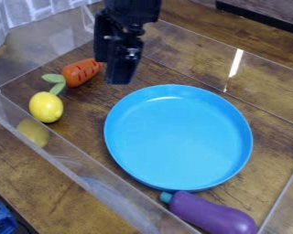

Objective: Put the lemon on the blue tray

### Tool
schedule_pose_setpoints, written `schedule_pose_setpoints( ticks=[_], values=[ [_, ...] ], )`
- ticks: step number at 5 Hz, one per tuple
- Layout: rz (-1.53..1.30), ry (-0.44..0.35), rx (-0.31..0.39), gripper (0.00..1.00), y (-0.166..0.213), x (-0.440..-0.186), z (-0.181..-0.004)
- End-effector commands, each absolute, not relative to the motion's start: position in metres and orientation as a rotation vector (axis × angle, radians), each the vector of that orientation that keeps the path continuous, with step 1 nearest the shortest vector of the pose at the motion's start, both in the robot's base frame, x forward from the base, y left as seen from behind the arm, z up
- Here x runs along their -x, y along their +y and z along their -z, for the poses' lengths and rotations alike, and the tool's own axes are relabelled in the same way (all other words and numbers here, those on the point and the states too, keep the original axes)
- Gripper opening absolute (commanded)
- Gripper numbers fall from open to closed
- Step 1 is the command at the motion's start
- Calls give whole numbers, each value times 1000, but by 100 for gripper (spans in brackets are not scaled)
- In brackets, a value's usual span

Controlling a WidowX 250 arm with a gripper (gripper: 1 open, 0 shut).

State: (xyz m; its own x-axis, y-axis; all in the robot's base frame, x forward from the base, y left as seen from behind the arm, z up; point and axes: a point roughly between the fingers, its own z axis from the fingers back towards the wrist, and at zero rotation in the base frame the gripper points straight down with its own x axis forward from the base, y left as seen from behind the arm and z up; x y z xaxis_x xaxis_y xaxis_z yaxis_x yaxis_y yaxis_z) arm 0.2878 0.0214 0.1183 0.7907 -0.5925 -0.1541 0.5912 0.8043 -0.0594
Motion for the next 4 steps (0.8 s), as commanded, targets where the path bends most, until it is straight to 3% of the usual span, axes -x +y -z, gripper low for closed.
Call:
schedule_pose_setpoints(
  ticks=[1,4],
  values=[
    [728,141,-2,100,39,-291,-122],
    [797,151,-2,100,45,-300,-129]
  ],
)
